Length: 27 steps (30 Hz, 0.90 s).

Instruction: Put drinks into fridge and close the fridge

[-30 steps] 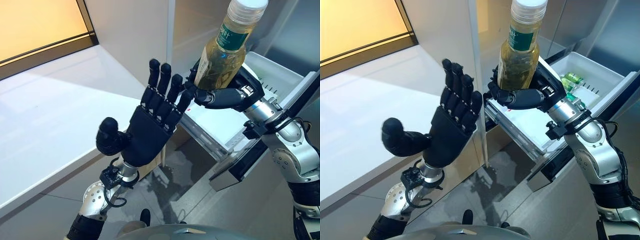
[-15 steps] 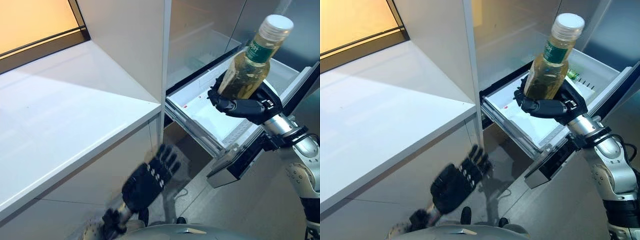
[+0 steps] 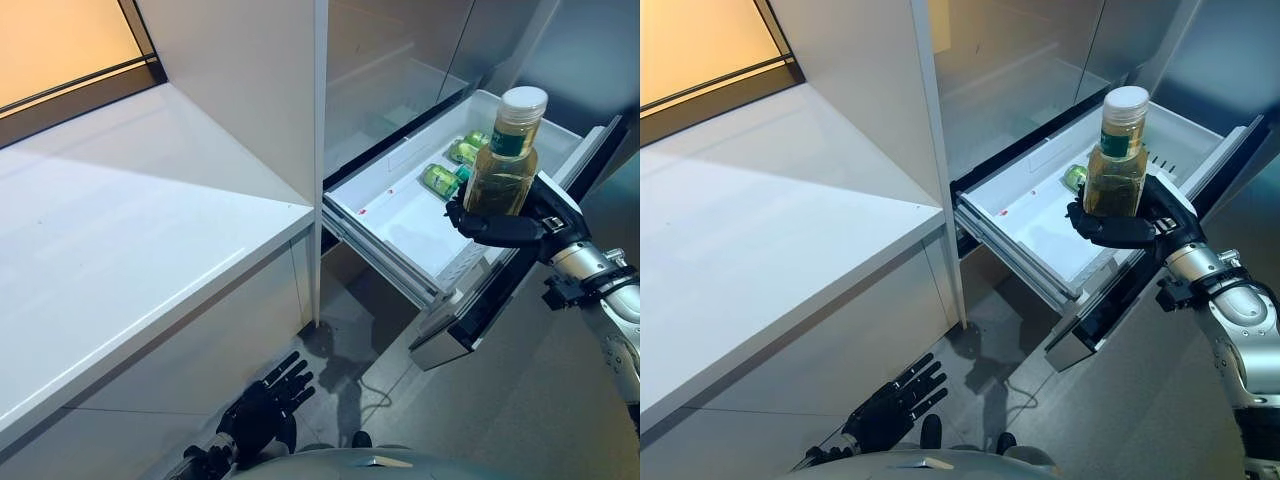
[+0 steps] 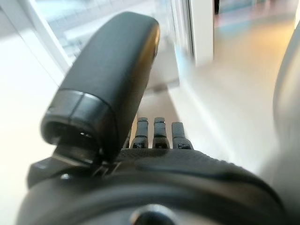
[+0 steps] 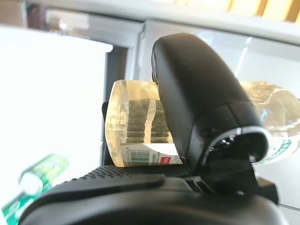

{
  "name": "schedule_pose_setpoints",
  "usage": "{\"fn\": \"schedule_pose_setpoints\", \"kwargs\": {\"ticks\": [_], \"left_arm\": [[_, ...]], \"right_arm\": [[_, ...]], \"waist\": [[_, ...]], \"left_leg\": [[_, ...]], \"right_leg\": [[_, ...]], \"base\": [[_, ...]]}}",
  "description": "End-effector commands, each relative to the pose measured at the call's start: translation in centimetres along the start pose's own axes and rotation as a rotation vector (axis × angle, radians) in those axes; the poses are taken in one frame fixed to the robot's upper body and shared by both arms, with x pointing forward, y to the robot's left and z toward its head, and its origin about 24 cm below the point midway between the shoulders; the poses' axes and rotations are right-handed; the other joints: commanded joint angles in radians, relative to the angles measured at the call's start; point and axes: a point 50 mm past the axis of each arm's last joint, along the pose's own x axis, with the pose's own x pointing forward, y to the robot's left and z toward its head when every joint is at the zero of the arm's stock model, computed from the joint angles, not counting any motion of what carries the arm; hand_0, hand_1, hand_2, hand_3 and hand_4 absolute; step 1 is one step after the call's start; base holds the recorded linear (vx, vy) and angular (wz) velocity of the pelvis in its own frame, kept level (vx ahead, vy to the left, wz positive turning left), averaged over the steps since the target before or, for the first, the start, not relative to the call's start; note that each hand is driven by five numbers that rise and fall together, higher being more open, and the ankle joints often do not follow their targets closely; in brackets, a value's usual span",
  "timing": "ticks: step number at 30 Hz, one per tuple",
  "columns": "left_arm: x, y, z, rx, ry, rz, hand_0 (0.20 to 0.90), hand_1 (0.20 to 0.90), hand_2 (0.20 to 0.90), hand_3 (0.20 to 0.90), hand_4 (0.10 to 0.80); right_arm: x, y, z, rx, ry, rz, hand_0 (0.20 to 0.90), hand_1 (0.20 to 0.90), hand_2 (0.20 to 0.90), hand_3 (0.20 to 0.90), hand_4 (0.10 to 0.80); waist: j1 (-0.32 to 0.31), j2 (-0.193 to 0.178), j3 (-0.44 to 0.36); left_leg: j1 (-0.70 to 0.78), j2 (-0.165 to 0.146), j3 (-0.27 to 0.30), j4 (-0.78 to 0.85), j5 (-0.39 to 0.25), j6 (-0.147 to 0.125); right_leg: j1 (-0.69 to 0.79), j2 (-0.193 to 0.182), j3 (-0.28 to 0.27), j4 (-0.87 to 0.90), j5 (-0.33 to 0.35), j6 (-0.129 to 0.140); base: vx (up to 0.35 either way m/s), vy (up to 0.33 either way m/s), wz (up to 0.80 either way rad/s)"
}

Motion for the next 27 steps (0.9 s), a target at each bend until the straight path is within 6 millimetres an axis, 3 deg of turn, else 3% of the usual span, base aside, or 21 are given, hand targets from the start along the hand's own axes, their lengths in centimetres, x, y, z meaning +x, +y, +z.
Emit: {"fn": "schedule_pose_setpoints", "kwargs": {"ticks": [1, 6, 9, 23, 27], "left_arm": [[-0.2, 2.0, 2.2, 0.189, -0.115, 0.256, 0.9, 0.9, 0.9, 0.9, 0.8], [-0.6, 3.1, 3.5, 0.354, -0.164, 0.468, 0.9, 0.9, 0.9, 0.9, 0.8], [-0.9, 3.8, 3.3, 0.405, -0.12, 0.54, 0.9, 0.9, 0.9, 0.9, 0.8], [-3.5, 6.5, 1.2, 0.426, 0.077, 0.646, 0.9, 0.9, 0.9, 0.9, 0.8], [-4.2, 7.1, 1.2, 0.426, 0.098, 0.666, 0.9, 0.9, 0.9, 0.9, 0.8]], "right_arm": [[2.3, -3.1, 10.0, -0.201, -0.42, -0.131, 0.3, 0.3, 0.3, 0.2, 0.1], [3.5, -3.8, 9.3, -0.302, -0.338, -0.187, 0.3, 0.3, 0.3, 0.2, 0.1], [4.5, -4.2, 8.6, -0.342, -0.272, -0.193, 0.3, 0.3, 0.3, 0.2, 0.1], [8.1, -6.9, 6.9, -0.519, 0.019, -0.116, 0.3, 0.3, 0.3, 0.2, 0.1], [8.7, -8.2, 5.5, -0.496, 0.176, -0.124, 0.3, 0.3, 0.3, 0.2, 0.1]], "waist": [[0.051, -0.041, -0.089], [0.074, -0.057, -0.086], [0.086, -0.062, -0.085], [0.153, -0.093, -0.062], [0.18, -0.108, -0.045]], "left_leg": [[0.022, -0.044, 0.028, 0.002, -0.096, 0.039], [0.023, -0.046, 0.021, 0.007, -0.095, 0.038], [0.026, -0.048, 0.017, 0.008, -0.096, 0.038], [0.036, -0.049, -0.013, 0.014, -0.102, 0.037], [0.033, -0.046, -0.024, 0.015, -0.1, 0.037]], "right_leg": [[-0.085, 0.016, 0.014, 0.016, 0.093, 0.046], [-0.076, 0.013, -0.003, 0.017, 0.09, 0.043], [-0.071, 0.013, -0.01, 0.018, 0.087, 0.04], [-0.05, 0.016, -0.03, 0.019, 0.077, 0.035], [-0.046, 0.019, -0.041, 0.02, 0.076, 0.032]], "base": [[0.052, -0.017, 0.0], [0.076, -0.024, 0.02], [0.078, -0.013, 0.07], [0.079, -0.012, 0.06], [0.05, -0.035, 0.06]]}}
